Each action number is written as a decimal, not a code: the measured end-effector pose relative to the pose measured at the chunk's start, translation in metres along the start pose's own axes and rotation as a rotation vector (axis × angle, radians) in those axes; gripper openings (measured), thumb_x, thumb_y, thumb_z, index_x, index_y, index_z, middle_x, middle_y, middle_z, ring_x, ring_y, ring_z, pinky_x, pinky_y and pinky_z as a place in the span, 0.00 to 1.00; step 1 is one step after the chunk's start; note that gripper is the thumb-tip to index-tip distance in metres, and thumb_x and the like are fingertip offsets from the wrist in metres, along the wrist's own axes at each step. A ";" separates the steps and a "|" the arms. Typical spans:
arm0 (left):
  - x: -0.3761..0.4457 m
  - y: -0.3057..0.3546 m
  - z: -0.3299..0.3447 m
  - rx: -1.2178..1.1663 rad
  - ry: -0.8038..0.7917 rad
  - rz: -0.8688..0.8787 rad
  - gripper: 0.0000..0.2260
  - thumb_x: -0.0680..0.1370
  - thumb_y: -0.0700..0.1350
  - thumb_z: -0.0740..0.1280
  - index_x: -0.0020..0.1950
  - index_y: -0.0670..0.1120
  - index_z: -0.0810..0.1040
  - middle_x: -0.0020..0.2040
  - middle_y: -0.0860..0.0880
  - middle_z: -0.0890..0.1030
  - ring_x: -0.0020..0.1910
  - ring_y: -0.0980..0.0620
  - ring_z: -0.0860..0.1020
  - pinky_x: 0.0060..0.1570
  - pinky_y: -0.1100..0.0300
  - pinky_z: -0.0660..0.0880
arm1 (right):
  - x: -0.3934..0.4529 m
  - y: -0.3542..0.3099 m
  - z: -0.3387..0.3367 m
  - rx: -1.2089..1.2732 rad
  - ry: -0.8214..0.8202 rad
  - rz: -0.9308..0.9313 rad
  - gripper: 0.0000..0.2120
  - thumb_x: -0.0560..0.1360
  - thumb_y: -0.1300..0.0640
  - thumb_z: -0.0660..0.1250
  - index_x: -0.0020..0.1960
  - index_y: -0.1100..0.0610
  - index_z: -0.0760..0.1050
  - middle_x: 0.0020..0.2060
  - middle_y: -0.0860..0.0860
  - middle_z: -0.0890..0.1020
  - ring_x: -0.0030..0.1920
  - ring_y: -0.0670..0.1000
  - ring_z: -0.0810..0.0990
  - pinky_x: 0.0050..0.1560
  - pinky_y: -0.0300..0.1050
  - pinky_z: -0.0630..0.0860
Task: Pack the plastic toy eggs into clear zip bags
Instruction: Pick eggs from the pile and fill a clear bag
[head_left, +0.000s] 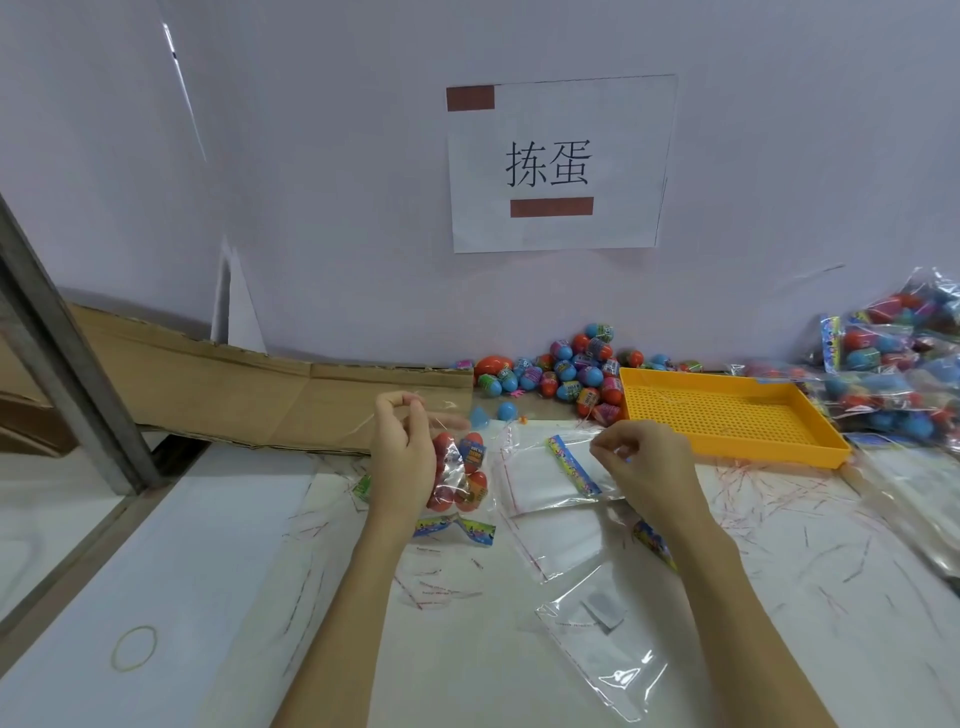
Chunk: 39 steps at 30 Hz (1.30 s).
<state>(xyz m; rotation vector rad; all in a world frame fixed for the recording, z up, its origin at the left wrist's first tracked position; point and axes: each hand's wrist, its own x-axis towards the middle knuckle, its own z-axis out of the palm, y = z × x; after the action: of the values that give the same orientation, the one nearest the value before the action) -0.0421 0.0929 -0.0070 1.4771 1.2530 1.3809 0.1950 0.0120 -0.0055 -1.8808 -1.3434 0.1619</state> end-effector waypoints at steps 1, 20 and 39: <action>0.001 0.000 0.000 0.023 -0.006 -0.005 0.07 0.88 0.49 0.54 0.62 0.49 0.69 0.51 0.46 0.86 0.49 0.50 0.85 0.47 0.55 0.83 | 0.000 0.000 0.001 -0.025 0.017 -0.002 0.02 0.75 0.58 0.76 0.47 0.57 0.85 0.45 0.51 0.82 0.42 0.46 0.76 0.40 0.33 0.68; -0.005 0.001 0.007 -0.022 -0.089 0.038 0.05 0.88 0.47 0.56 0.59 0.49 0.70 0.44 0.50 0.87 0.44 0.50 0.85 0.40 0.67 0.79 | -0.003 -0.017 0.012 0.082 -0.082 -0.088 0.16 0.79 0.68 0.65 0.60 0.53 0.83 0.51 0.48 0.83 0.47 0.44 0.79 0.48 0.33 0.76; -0.011 0.012 0.011 -0.410 -0.476 -0.164 0.13 0.87 0.53 0.57 0.63 0.44 0.71 0.58 0.45 0.87 0.58 0.45 0.85 0.55 0.54 0.82 | -0.010 -0.037 0.030 0.772 -0.126 0.057 0.04 0.79 0.58 0.71 0.46 0.56 0.82 0.40 0.49 0.86 0.43 0.48 0.85 0.41 0.37 0.80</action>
<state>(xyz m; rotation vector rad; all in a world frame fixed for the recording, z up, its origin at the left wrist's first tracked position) -0.0290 0.0806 -0.0002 1.2790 0.7210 1.0191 0.1483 0.0238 -0.0043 -1.2613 -1.0842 0.7275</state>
